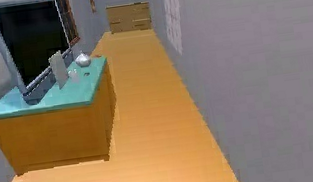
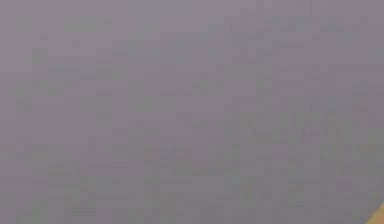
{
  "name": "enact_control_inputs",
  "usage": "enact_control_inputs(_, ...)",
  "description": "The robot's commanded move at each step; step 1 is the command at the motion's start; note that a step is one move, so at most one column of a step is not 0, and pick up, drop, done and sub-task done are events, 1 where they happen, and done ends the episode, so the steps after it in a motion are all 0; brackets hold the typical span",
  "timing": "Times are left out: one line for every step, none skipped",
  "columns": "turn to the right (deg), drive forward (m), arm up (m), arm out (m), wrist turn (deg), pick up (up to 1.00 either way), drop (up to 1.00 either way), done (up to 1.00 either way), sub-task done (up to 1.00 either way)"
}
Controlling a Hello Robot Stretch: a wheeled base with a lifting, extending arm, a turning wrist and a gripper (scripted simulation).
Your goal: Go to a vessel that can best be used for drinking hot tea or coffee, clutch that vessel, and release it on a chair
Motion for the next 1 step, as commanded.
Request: enact_control_inputs(0.0,1.00,0.00,0.00,0.0,0.00,0.00,0.00,0.00)
